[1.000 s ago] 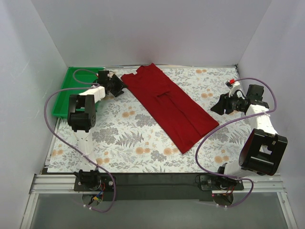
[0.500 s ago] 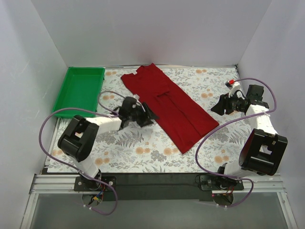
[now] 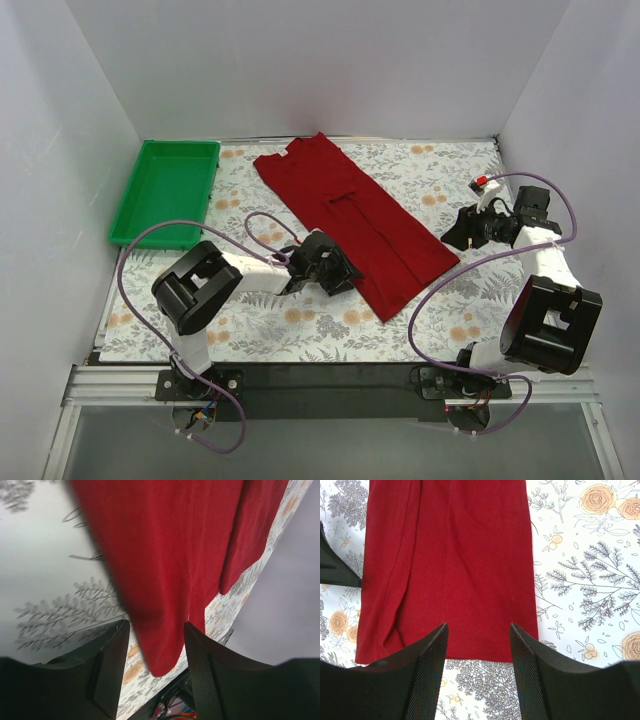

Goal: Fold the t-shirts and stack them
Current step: Fold the tshirt

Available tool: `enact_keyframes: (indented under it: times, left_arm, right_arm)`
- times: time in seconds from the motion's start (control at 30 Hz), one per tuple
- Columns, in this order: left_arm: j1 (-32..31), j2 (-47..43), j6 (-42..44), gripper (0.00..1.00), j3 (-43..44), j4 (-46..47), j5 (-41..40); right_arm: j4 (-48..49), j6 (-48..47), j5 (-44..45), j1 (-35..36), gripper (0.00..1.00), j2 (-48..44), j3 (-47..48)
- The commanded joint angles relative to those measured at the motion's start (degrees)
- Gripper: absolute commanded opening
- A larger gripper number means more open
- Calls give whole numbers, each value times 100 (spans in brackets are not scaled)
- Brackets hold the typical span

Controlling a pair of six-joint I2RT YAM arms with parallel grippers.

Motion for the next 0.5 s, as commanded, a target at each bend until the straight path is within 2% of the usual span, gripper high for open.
enact_keyframes:
  times: [0.0, 0.1, 0.17, 0.2, 0.23, 0.27, 0.33, 0.47]
  left_arm:
    - [-81, 463, -1610, 45, 302, -757, -432]
    - [-81, 675, -1602, 43, 470, -837, -432]
    - [-81, 719, -1584, 34, 479, -828, -380]
    - [-90, 702, -1576, 27, 462, -820, -301]
    - [-90, 658, -1506, 11, 409, -802, -300]
    - [-99, 614, -1436, 6, 374, -776, -292]
    - [-99, 447, -1234, 1, 199, -749, -257]
    - [-99, 78, -979, 0, -240, -478, 24]
  right_arm:
    - [5, -85, -48, -37, 50, -167, 14]
    - [5, -94, -56, -37, 50, -167, 6]
    - [14, -94, -48, -37, 50, -184, 6]
    - [5, -94, -48, -37, 50, -185, 14]
    - [14, -94, -56, -45, 50, -185, 14]
    - [5, -94, -56, -37, 50, -193, 14]
    - [5, -94, -65, -37, 50, -193, 14]
    - [14, -94, -65, -37, 50, -219, 14]
